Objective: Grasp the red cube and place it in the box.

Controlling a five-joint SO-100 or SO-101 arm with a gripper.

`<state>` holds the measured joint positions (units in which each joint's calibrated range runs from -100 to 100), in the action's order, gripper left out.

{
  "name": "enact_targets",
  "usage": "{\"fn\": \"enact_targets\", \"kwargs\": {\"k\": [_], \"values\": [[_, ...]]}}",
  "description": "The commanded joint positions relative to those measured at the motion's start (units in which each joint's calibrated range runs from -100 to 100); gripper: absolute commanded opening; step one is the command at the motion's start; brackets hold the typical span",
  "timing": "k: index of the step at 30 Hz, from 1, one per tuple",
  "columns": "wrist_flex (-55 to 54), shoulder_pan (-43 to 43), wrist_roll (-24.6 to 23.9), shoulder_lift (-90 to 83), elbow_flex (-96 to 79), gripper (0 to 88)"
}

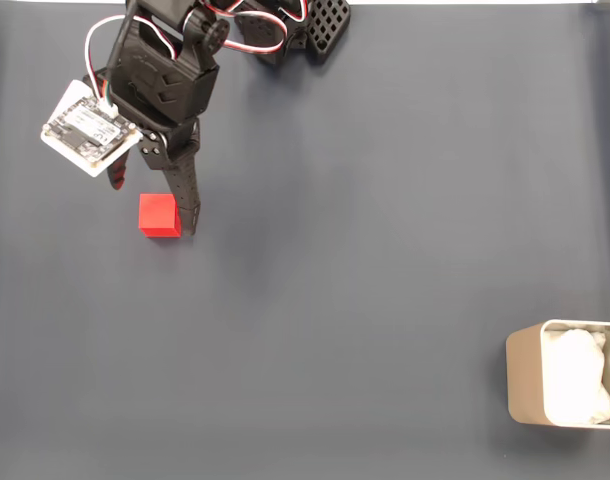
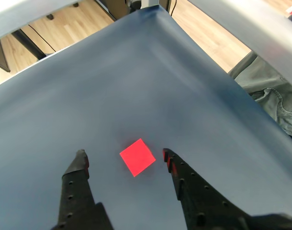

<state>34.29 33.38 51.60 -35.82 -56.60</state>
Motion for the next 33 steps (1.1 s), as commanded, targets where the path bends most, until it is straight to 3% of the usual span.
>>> {"fn": "enact_targets", "kwargs": {"k": [1, 33], "values": [[-3.39, 1.28, 0.78, 0.55, -0.52, 37.0], [-18.39, 2.06, 3.42, 5.06, -12.1, 41.6]]}}
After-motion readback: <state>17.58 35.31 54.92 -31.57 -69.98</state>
